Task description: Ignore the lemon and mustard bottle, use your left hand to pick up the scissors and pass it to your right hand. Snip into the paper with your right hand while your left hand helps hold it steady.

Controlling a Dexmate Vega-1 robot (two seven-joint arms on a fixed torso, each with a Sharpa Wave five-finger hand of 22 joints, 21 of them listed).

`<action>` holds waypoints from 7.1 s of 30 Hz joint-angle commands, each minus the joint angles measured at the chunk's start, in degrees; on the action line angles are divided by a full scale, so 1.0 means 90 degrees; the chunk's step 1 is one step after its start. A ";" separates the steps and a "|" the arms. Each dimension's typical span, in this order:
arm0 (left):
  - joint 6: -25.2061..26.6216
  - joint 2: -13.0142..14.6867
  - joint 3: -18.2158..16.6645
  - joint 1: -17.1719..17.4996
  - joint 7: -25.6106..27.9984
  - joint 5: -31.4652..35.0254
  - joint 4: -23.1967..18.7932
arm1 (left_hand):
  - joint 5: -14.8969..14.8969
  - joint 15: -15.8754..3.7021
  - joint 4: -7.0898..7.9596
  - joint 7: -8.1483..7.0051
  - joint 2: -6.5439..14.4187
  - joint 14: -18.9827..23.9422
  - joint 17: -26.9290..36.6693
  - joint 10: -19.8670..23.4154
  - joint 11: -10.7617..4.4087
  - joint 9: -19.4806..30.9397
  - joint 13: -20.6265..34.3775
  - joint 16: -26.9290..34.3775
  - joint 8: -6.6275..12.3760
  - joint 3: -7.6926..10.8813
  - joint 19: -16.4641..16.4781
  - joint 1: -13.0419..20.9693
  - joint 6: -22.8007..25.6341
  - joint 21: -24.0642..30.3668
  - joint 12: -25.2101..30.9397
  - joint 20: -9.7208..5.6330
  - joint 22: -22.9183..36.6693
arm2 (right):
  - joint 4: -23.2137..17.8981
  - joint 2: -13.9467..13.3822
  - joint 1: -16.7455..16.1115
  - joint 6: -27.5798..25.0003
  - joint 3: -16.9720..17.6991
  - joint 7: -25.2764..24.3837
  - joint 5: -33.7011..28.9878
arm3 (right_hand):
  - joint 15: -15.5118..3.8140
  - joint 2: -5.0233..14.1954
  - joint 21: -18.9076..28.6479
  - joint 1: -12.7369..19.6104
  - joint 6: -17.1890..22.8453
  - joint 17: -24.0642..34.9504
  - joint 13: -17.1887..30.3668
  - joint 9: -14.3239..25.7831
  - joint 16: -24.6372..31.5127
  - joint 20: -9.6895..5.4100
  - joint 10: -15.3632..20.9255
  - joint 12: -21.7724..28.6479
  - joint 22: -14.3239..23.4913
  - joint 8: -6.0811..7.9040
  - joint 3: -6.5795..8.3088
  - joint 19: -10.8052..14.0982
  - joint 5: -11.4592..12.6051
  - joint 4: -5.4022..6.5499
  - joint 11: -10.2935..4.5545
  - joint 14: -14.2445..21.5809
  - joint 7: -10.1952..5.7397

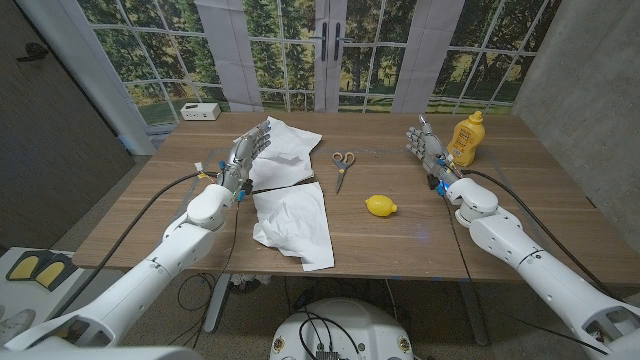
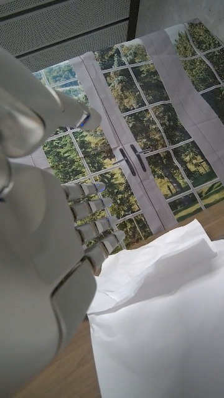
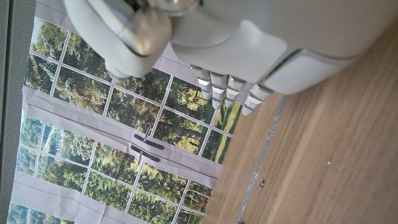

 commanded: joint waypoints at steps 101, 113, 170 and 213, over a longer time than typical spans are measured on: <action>0.2674 0.1718 0.1126 -0.0821 0.1031 0.6794 -0.2271 | 0.0521 -0.1084 -0.0030 -0.0354 -0.0060 0.0022 0.0074 0.0834 -0.0596 0.0113 0.0134 0.0084 0.0081 0.0167 0.0067 0.1668 0.0263 -0.0013 0.0166 -0.0546 0.0007 | -0.0941 -0.0302 -0.0230 -0.0398 -0.0075 -0.0446 -0.0433 | -0.0253 0.0180 0.0014 0.0287 0.1579 0.0006 0.0034 0.0024 -0.0015 0.0021 0.0392 0.0090 0.0030 0.0256 0.0206 -0.0181 -0.0146 -0.0024 -0.0042 -0.0172 -0.0449; 0.2470 0.1658 0.1337 -0.1193 0.0505 0.7052 -0.2143 | 0.0791 -0.1093 0.0019 -0.0347 -0.0119 -0.0035 0.0114 0.0773 -0.0595 0.0139 0.0259 0.0051 0.0569 -0.0167 0.0036 0.1755 0.1780 -0.0009 0.0122 -0.0553 0.0015 | -0.0732 -0.0247 -0.0117 -0.0330 -0.0086 -0.0305 -0.0365 | -0.0236 0.0186 0.0013 0.0305 0.1617 0.0000 0.0030 0.0024 -0.0030 -0.0028 0.0384 0.0077 0.0030 0.0231 0.0224 -0.0196 -0.0156 -0.0027 0.0003 -0.0218 -0.0407; 0.1547 0.1220 0.2495 -0.2660 -0.0532 0.9627 -0.1481 | 0.1171 -0.1122 0.0023 -0.0367 0.0041 -0.0750 0.0050 0.0306 -0.0603 0.0249 0.0073 0.0019 0.0298 -0.0694 -0.0082 0.2903 0.1501 -0.0007 0.0054 -0.0934 0.0007 | -0.0627 -0.0310 -0.0325 -0.0144 0.0124 -0.0352 -0.0208 | -0.0371 0.0190 0.0028 0.0357 0.1778 -0.0015 0.0024 0.0027 -0.0025 -0.0071 0.0459 0.0069 0.0028 0.0131 0.0285 -0.0183 -0.0202 -0.0033 -0.0118 -0.0210 -0.0327; 0.1237 0.0897 0.3454 -0.3311 -0.0454 1.1025 -0.0938 | 0.0725 -0.1118 0.0072 -0.0373 0.0325 -0.0722 0.0058 0.0337 -0.0608 0.0337 0.0082 0.0017 0.0510 -0.0807 -0.0031 0.3711 0.1870 0.0001 0.0065 -0.0964 0.0007 | -0.0691 -0.0356 -0.0521 -0.0022 0.0243 -0.0407 -0.0157 | -0.0338 0.0182 0.0029 0.0359 0.1880 -0.0015 0.0025 0.0029 -0.0022 -0.0067 0.0458 0.0048 0.0028 0.0083 0.0306 -0.0195 -0.0228 -0.0024 -0.0096 -0.0206 -0.0278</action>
